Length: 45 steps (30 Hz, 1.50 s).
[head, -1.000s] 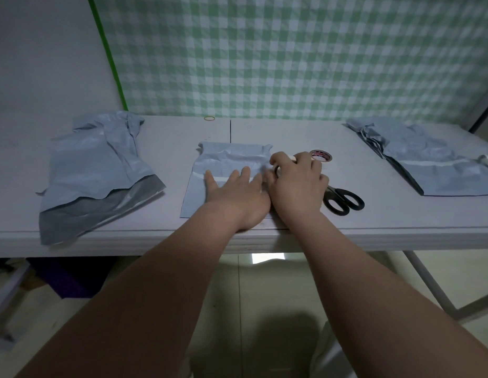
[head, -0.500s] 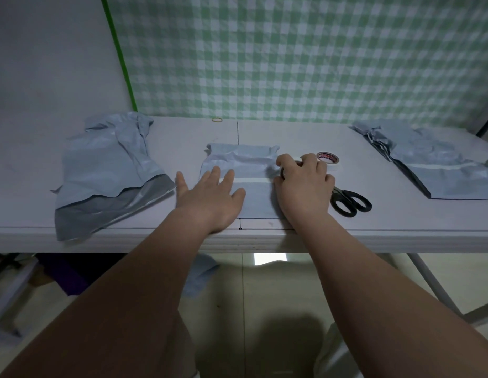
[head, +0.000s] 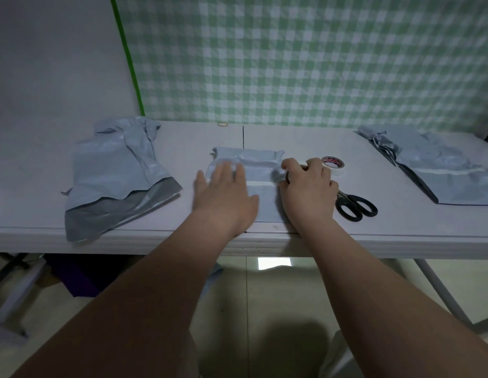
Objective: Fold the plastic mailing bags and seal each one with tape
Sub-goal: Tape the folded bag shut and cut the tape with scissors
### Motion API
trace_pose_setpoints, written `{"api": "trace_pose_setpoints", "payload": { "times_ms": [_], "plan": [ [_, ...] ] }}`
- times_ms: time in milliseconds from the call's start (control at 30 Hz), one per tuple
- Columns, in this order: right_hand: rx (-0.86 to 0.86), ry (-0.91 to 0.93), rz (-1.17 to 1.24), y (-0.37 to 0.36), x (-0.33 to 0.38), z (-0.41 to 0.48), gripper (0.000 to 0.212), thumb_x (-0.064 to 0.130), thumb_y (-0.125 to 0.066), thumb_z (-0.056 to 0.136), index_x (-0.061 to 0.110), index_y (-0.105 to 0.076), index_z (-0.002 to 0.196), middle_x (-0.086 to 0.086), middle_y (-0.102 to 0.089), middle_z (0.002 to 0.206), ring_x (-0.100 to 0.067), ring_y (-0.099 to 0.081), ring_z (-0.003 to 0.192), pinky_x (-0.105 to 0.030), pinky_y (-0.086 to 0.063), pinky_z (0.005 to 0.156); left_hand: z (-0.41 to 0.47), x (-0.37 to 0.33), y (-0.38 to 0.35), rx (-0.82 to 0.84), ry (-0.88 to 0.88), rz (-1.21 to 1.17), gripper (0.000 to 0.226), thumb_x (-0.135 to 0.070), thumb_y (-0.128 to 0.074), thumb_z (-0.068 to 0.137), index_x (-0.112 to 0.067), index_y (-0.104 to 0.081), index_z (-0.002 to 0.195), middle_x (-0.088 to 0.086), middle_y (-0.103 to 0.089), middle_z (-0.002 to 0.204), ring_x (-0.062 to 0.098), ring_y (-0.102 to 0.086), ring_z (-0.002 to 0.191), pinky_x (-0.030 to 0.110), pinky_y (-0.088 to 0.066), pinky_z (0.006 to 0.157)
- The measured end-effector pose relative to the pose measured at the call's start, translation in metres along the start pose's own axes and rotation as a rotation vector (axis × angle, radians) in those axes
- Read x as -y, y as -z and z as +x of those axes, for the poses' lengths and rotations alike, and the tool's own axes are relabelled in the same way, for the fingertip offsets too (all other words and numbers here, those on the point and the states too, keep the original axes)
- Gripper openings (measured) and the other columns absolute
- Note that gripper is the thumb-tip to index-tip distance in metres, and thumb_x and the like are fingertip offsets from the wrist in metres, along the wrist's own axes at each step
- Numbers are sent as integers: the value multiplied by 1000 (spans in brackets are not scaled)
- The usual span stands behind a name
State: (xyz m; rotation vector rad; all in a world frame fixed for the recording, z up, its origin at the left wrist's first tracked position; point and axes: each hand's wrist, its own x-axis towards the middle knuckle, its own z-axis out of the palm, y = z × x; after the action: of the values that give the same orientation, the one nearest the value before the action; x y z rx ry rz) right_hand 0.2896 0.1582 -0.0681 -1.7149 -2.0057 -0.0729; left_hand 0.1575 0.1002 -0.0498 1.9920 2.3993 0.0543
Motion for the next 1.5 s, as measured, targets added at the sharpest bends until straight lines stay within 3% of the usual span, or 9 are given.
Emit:
{"api": "trace_pose_setpoints", "payload": {
  "times_ms": [200,467,700,800,900,967,1100,1200,1500],
  "plan": [
    [-13,0,52,-1,0,0,30,20,-46,92,29,-52,120,-10,-43,121,-32,-43,111,-40,-33,86,-1,-35,-7,82,-225,-70,55,-35,-16,101,-23,0,153,0,4,161,18,4,148,54,3,117],
    [-27,16,77,-3,-5,-1,36,13,-44,92,29,-51,124,-10,-43,120,-32,-45,108,-38,-32,82,-3,-20,-16,88,-94,-58,58,-52,-12,99,-32,1,152,3,10,160,24,10,147,53,5,116],
    [31,97,316,5,-13,-1,41,20,-51,92,28,-49,132,-12,-51,116,-31,-54,99,-40,-45,80,-3,10,-12,140,-27,-138,53,-49,-11,99,-39,-3,150,2,12,160,21,13,147,55,8,115],
    [100,170,419,9,-15,-5,42,16,-53,92,27,-49,133,-8,-59,103,-27,-55,97,-31,-38,74,0,22,-4,106,-10,-97,48,-42,-15,98,-38,-20,145,2,-13,158,23,-8,146,59,4,114],
    [147,191,465,12,-15,-7,41,16,-57,91,28,-52,130,2,-59,85,-23,-56,88,-27,-36,70,3,19,7,40,32,-31,36,-36,-22,96,-27,-40,126,5,-48,130,26,-41,125,59,-3,114],
    [150,194,475,14,-14,-7,36,21,-60,89,28,-57,124,1,-67,92,-22,-59,92,-26,-40,74,11,12,8,-40,28,-76,35,-34,-27,95,-21,-45,122,8,-55,124,27,-47,119,56,-8,114],
    [179,202,530,18,-15,-7,29,21,-68,83,25,-64,112,3,-70,98,-15,-59,90,-19,-38,73,29,2,-2,8,-75,-229,50,-39,-26,99,-23,-26,147,5,-16,158,24,-17,144,54,-8,116],
    [196,187,536,22,-18,-5,29,21,-70,82,24,-65,110,6,-67,95,-9,-54,84,-12,-36,67,36,4,-13,119,-125,-105,58,-48,-16,100,-28,-1,152,0,12,160,20,6,147,53,4,115],
    [320,68,639,30,-13,-8,26,25,-72,80,24,-69,106,6,-70,91,-10,-64,85,-18,-47,76,48,19,-10,175,-362,-29,53,-48,-16,101,-43,6,148,-8,15,159,14,10,147,45,7,117]
  ]
}}
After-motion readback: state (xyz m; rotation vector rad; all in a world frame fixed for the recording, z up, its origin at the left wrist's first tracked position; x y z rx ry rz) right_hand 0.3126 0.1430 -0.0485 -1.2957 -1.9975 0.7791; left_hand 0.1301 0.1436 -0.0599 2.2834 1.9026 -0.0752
